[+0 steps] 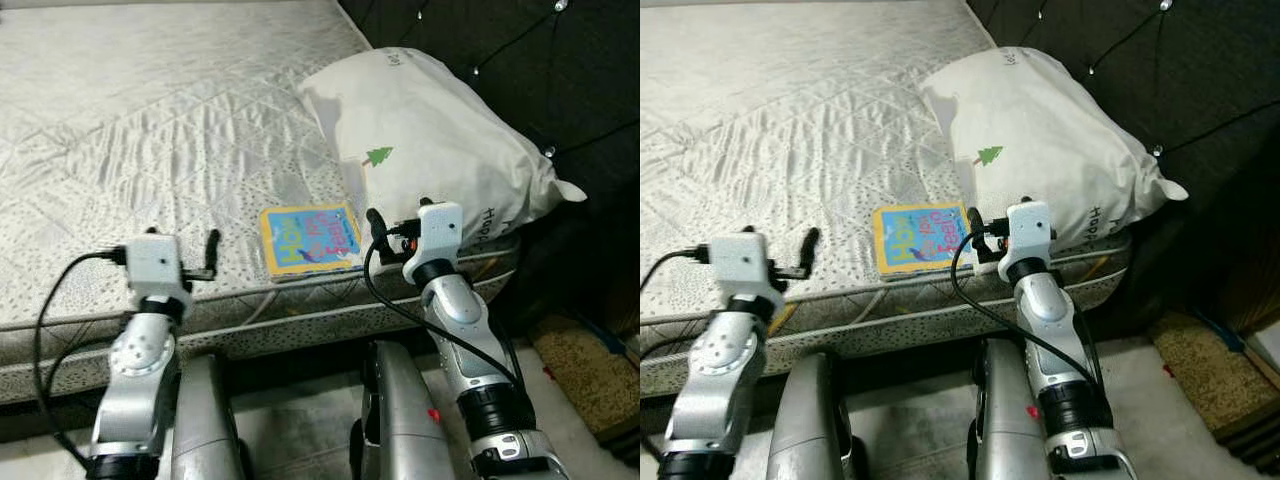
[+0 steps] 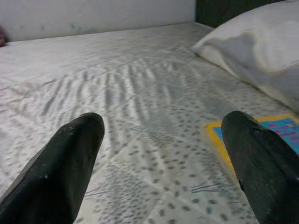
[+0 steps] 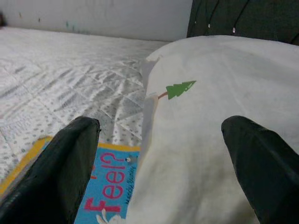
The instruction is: Clean up the room
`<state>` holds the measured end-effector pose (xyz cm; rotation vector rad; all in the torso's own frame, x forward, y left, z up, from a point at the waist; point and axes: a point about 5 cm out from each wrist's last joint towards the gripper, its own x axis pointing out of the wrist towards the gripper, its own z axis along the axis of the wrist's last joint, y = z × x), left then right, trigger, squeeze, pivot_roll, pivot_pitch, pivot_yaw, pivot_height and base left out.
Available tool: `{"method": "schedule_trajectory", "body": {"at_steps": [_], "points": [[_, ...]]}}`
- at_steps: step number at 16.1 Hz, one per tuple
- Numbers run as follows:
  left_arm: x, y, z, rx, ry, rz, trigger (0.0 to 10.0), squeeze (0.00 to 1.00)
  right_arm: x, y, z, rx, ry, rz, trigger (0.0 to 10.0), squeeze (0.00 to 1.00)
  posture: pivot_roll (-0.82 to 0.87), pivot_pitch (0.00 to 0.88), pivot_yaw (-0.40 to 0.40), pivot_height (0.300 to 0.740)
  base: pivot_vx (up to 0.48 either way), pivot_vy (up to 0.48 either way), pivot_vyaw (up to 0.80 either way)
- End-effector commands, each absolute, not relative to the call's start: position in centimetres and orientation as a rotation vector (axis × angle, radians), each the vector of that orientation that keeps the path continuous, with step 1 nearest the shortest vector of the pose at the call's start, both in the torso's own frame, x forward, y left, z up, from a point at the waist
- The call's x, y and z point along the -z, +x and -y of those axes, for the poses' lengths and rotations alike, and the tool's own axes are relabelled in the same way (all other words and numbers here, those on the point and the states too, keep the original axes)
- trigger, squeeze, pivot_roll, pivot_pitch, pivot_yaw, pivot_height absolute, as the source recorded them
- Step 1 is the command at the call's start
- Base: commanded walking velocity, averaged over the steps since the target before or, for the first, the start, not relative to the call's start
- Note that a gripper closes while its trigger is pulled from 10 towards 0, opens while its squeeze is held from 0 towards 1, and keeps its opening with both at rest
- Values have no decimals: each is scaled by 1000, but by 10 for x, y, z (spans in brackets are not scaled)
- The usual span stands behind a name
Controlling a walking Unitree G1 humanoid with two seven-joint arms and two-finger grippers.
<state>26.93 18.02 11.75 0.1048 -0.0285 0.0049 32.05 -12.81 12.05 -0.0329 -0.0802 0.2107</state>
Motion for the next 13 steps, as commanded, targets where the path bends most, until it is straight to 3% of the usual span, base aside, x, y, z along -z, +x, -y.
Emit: {"method": "schedule_trajectory", "body": {"at_steps": [1,13], "points": [[-124,274,-176,12,96,55,10000,0,-132,326,130,-206,-20,124,10000,0,-7,0,-19,551,0,0,0],[-127,283,-181,-41,54,40,10000,0,-145,333,130,-190,32,172,10000,0,-15,0,2,686,0,0,0]]}}
